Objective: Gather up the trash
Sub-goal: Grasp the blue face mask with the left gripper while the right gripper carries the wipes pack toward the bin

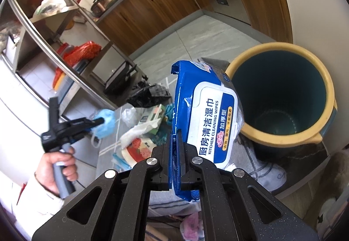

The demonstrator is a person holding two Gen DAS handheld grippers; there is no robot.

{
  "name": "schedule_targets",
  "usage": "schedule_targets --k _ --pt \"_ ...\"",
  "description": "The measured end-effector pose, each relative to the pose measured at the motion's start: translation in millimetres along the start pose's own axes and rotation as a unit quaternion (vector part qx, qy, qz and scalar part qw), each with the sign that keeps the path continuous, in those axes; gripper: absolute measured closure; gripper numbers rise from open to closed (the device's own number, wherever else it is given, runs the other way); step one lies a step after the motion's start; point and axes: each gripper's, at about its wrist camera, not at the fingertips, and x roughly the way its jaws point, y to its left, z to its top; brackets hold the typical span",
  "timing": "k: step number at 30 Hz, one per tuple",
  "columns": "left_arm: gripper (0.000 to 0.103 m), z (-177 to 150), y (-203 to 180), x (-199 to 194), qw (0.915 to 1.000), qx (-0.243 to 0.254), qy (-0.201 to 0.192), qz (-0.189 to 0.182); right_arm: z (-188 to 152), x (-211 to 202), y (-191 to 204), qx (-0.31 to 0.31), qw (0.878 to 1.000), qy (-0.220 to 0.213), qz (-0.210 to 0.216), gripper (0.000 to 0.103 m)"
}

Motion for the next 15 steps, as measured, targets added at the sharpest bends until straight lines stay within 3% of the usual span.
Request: schedule_targets --k 7,15 --pt "0.09 3 -58 -45 0.9965 0.044 -0.045 -0.055 13 -19 -8 -0.001 1.0 -0.028 0.001 0.099" --pt "0.09 -23 -159 -42 0.982 0.122 -0.037 -0.14 28 -39 -44 0.035 0.998 -0.058 -0.016 0.099"
